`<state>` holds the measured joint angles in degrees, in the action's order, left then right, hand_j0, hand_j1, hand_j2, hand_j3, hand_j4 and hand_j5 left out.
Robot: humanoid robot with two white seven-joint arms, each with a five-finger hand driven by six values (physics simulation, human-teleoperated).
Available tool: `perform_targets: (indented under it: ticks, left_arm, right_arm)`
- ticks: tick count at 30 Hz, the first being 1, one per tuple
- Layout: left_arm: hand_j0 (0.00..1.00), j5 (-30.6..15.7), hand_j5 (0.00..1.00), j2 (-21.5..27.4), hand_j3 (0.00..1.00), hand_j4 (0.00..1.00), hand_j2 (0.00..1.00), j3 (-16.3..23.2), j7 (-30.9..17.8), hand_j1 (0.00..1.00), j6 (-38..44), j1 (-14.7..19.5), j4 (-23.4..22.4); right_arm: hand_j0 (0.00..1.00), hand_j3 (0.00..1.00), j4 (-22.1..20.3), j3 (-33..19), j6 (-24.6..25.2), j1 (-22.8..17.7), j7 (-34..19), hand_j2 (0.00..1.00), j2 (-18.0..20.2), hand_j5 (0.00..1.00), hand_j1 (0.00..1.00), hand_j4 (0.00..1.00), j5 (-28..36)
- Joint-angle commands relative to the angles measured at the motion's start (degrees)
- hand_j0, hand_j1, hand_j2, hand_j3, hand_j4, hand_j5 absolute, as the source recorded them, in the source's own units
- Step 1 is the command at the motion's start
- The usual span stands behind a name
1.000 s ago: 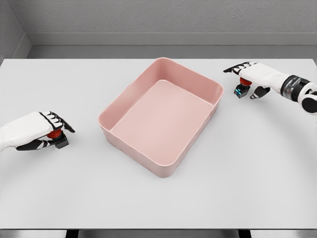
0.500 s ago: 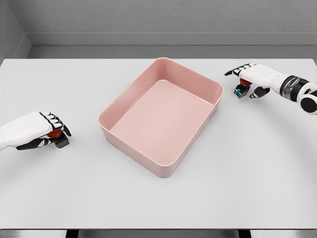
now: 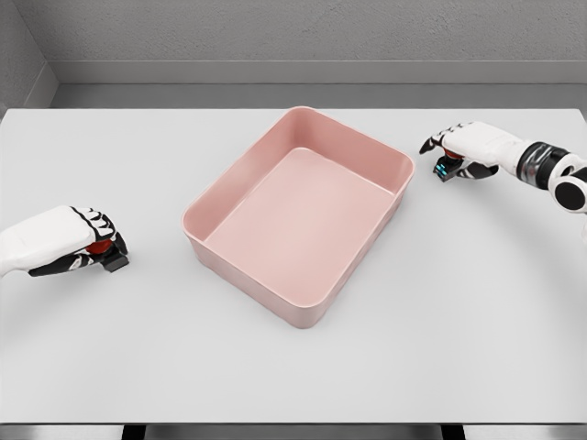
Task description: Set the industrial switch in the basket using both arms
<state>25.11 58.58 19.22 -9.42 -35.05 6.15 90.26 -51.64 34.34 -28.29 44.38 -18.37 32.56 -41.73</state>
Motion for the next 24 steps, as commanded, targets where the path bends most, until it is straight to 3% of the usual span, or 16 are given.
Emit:
perform_targets:
  ticks: [1, 4, 14, 24]
  left_arm:
    - [0.53, -0.50, 0.53, 0.40, 0.53, 0.53, 0.53, 0.03, 0.02, 0.53, 0.05, 0.00, 0.01]
    - [0.53, -0.50, 0.53, 0.57, 0.53, 0.53, 0.53, -0.06, 0.02, 0.53, 0.05, 0.00, 0.09]
    - [0.53, -0.76, 0.53, 1.45, 0.53, 0.53, 0.53, -0.06, 0.11, 0.53, 0.05, 0.44, 0.18]
    - [0.53, -1.91, 0.53, 1.98, 0.53, 0.53, 0.53, -0.15, 0.11, 0.53, 0.05, 0.88, 0.62]
  right_arm:
    - [0.72, 0.72, 0.14, 0.82, 0.08, 0.00, 0.09, 0.72, 0.04, 0.72, 0.72, 0.72, 0.16]
    - [0.72, 0.72, 0.14, 0.91, 0.08, 0.00, 0.09, 0.72, 0.04, 0.72, 0.72, 0.72, 0.16]
    - [0.57, 0.57, 0.05, 1.00, -0.89, 0.00, -0.27, 0.57, 0.31, 0.57, 0.57, 0.57, 0.16]
    - [0.55, 0.55, 0.05, 0.91, -1.07, 0.09, -0.18, 0.55, 0.48, 0.55, 0.55, 0.55, 0.25]
